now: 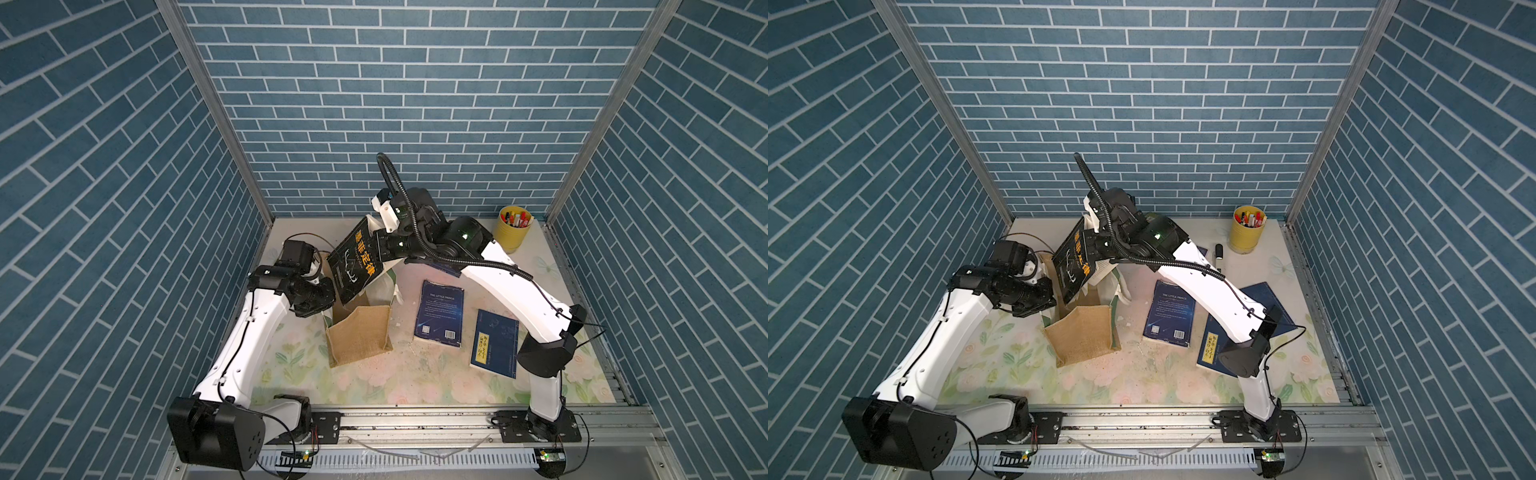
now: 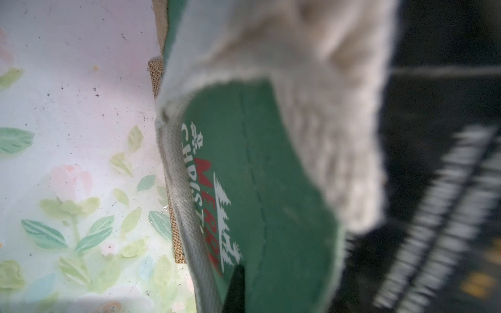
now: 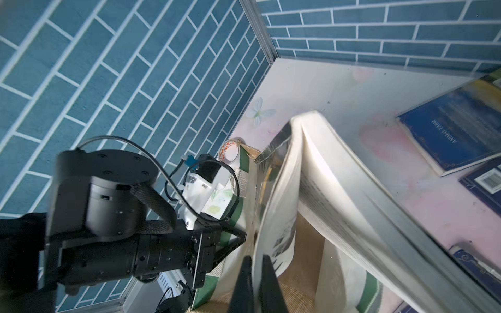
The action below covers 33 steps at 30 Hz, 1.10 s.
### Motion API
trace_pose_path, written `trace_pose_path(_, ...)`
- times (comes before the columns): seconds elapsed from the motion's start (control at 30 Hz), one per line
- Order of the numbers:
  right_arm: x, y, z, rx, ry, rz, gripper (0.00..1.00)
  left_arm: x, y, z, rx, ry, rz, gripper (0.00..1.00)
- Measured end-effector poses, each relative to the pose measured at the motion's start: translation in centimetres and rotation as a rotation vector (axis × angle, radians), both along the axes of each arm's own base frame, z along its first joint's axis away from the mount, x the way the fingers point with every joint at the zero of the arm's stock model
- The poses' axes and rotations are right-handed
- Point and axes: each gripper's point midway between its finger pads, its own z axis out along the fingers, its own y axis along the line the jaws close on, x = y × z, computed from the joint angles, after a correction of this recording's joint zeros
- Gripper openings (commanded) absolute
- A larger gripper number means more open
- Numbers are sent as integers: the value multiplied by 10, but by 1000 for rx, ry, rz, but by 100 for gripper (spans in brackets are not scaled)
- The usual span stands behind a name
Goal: Take out the books from the canvas bag
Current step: Pick up the book from the canvas bag, then pick up the canvas bag from the center of the board, then place the book at the center of the board.
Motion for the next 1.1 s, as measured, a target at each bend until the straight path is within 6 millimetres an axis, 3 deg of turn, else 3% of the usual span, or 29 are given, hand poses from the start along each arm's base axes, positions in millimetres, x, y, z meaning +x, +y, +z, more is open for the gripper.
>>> trace_pose_path(0.1, 9, -11, 14, 15, -28, -38, 0, 4, 1, 2, 8, -4, 1, 4)
trace_pose_path(0.23, 29, -33, 19, 4, -43, -112, 0, 7, 1, 2, 14, -3, 1, 4)
trace_pose_path(0.47, 66, -99, 23, -33, -57, -285, 0, 9, 2, 4, 19, -10, 2, 4)
trace_pose_path(0.67, 82, -149, 44, -14, -98, -398, 0, 9, 4, 2, 31, 0, 4, 4)
trace_pose_path(0.77, 90, -174, 43, -16, -98, -453, 0, 10, 4, 1, 35, 3, 4, 4)
trace_pose_path(0.83, 97, -189, 33, -21, -79, -491, 0, 10, 4, 2, 36, 2, 5, 4)
trace_pose_path(0.93, 108, -204, 3, -29, -18, -538, 0, 11, 4, 5, 35, -3, 5, 4)
trace_pose_path(1.1, 116, -189, -77, -38, 160, -532, 0, 15, 4, 10, 33, -14, 4, 4)
